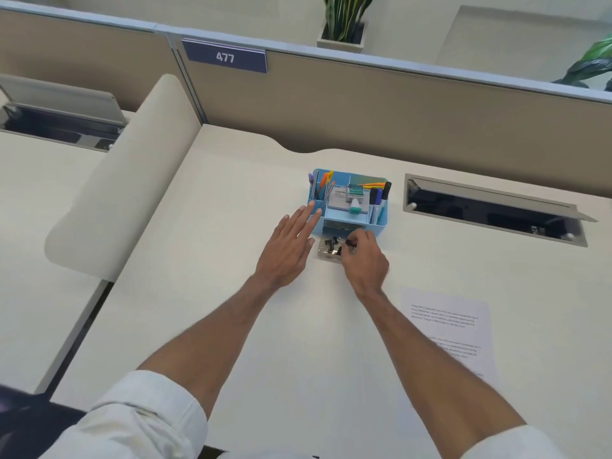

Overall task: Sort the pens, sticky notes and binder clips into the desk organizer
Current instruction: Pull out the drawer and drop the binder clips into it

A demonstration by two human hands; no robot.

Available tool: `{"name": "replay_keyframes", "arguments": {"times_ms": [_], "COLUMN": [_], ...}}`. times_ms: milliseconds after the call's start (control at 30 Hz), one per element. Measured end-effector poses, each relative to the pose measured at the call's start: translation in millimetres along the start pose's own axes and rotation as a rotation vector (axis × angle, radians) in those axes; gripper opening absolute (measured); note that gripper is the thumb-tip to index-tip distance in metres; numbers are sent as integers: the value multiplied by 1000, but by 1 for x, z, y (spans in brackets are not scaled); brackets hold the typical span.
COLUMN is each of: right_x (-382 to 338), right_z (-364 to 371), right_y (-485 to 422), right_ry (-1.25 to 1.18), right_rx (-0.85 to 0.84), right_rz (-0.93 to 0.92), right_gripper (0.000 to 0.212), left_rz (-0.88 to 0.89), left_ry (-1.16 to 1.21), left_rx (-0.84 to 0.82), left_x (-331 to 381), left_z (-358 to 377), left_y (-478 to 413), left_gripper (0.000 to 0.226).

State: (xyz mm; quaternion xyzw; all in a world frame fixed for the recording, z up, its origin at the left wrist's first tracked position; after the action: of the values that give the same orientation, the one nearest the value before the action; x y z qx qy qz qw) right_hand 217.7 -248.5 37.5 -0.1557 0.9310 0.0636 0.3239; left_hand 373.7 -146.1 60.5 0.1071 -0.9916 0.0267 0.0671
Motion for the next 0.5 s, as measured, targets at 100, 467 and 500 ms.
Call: {"name": "replay_keyframes", "arguments": {"times_ms": [100,467,500], "right_x": [2,61,63], "right_z": [0,13,20], "right_y": [2,43,47], "right_ry": [-28,-622,-714], "right_rx": [32,238,227], "right_rz": [-1,668,728], "right_gripper": [24,12,15], "left_rz": [4,47,42], "left_ry": [-17,-32,-32], "left_rx": [-7,-76,-83], "left_x": [0,13,13], "left_z": [3,18,19], "left_y": [-4,-9,-9], "left_gripper": [64,66,66]}}
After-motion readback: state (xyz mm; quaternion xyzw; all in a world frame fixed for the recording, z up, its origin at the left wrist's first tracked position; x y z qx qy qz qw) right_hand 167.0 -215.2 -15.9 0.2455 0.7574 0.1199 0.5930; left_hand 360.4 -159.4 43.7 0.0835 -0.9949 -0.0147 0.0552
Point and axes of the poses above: each hand's wrist, its own y-axis away from the middle knuckle, its own z-axis out of the palm, x = y × z, the point moved 8 cm from there along -y, towards the middle knuckle, and after that the axes turned 10 degrees about -y, right-handed, at the moved point
